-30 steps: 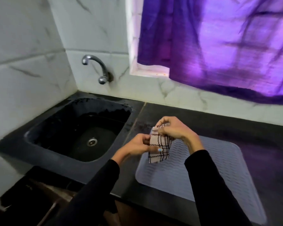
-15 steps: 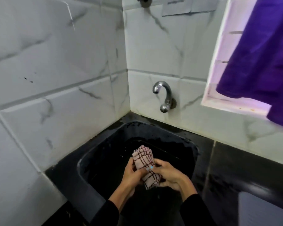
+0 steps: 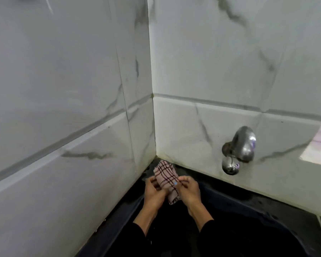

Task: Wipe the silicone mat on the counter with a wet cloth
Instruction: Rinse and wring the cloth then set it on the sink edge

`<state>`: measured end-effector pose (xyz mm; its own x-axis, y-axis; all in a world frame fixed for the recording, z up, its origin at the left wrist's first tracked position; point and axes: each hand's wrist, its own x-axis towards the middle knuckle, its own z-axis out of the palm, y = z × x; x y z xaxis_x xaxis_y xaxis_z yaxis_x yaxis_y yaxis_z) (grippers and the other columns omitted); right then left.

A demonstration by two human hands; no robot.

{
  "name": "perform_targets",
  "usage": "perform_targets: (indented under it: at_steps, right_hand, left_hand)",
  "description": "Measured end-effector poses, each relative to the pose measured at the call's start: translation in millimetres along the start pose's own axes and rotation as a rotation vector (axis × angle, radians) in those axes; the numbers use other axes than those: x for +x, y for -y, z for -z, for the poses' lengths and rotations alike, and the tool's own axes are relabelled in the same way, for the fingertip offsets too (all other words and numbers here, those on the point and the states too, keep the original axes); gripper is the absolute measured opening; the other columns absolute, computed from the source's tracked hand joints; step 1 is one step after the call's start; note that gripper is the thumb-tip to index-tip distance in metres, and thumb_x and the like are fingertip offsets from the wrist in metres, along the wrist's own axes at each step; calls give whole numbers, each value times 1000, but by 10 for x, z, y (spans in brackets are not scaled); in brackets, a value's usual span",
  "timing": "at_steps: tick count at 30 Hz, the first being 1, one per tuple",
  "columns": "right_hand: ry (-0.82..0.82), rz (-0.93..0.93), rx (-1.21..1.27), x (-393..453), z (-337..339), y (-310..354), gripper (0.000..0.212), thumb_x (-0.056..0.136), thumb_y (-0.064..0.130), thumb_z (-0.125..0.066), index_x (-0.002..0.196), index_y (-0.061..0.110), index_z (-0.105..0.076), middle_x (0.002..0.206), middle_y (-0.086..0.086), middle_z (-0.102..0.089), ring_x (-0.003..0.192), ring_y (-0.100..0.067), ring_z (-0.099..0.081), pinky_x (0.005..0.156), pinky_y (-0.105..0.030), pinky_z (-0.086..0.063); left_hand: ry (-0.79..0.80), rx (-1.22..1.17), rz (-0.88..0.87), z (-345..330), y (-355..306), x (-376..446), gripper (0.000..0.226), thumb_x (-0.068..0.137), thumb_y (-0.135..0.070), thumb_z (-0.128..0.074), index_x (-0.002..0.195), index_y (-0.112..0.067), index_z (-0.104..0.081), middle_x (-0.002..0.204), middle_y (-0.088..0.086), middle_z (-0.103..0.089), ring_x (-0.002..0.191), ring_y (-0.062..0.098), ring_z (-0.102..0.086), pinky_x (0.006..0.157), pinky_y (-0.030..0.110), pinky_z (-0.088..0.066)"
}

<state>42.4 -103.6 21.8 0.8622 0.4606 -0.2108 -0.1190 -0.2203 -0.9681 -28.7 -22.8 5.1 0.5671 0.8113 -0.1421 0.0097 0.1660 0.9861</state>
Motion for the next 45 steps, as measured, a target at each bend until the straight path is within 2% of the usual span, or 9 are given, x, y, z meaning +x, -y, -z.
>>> perform_targets:
  at_steps: [2,4,6,9,12,16,25,38,45]
  right_hand:
    - [-32,50,-38,310,-142,30,14,82,3,-66,88,15,-61,95,-9,-69,79,-13,-61,80,-26,-50]
    - [-28,97,-144,516,-255,24,23,83,1,-61,103,11,-64,101,-7,-67,88,-13,-60,85,-21,-47]
    - [7,185,-333,646,-360,-43,37,83,-2,-56,118,8,-63,111,-8,-61,98,-13,-57,87,-9,-37]
    - [25,265,-503,768,-455,-214,38,89,-2,-47,126,2,-55,123,-18,-46,103,-13,-51,81,1,-28]
    - [49,238,-559,867,-495,-261,38,90,5,-46,128,2,-53,125,-18,-47,114,-29,-50,87,-13,-33]
    - [149,229,-697,826,-441,-138,47,89,12,-51,135,13,-48,132,-15,-45,123,-30,-44,106,-31,-37]
    - [22,279,-704,-381,744,-172,43,89,20,-59,132,17,-51,144,-6,-38,133,-20,-38,111,-26,-28]
    - [-495,24,-783,-2495,3368,-1146,44,91,22,-54,133,14,-47,146,-9,-38,134,-27,-35,109,-36,-30]
    - [-596,-136,-795,-3440,4756,-1577,49,88,25,-55,134,12,-46,140,-12,-42,128,-31,-40,106,-40,-35]
  left_hand:
    - [19,89,-114,-34,68,326,61,69,10,-67,118,-12,-38,103,3,-58,87,11,-61,66,12,-51]
    - [49,307,-238,-22,167,605,64,71,-4,-65,128,-9,-37,120,10,-52,107,20,-57,89,21,-47]
    - [114,650,-318,-1,269,796,60,81,-22,-54,135,-4,-36,140,21,-34,132,31,-34,110,29,-28]
    - [171,1062,-368,11,325,897,75,78,-48,-16,143,-12,-25,155,16,-5,144,30,-1,117,38,-2]
    - [242,1228,-409,7,318,921,84,73,-50,2,147,-11,-12,157,9,-5,145,19,-2,116,35,3]
    - [242,1425,-387,1,236,933,62,96,-31,-32,147,-10,-3,157,8,-3,145,19,-2,117,39,3]
    - [90,1272,-371,-346,117,-317,57,96,-24,-32,147,-9,-10,156,8,-14,145,19,-7,117,41,2]
    - [440,1081,-394,-1781,461,-3343,58,98,-25,-31,147,-5,-8,157,8,-9,145,21,-2,117,40,0]
    - [486,1042,-365,-2385,879,-4540,55,94,-26,-42,141,-1,-28,149,16,-29,137,29,-29,111,40,-24]
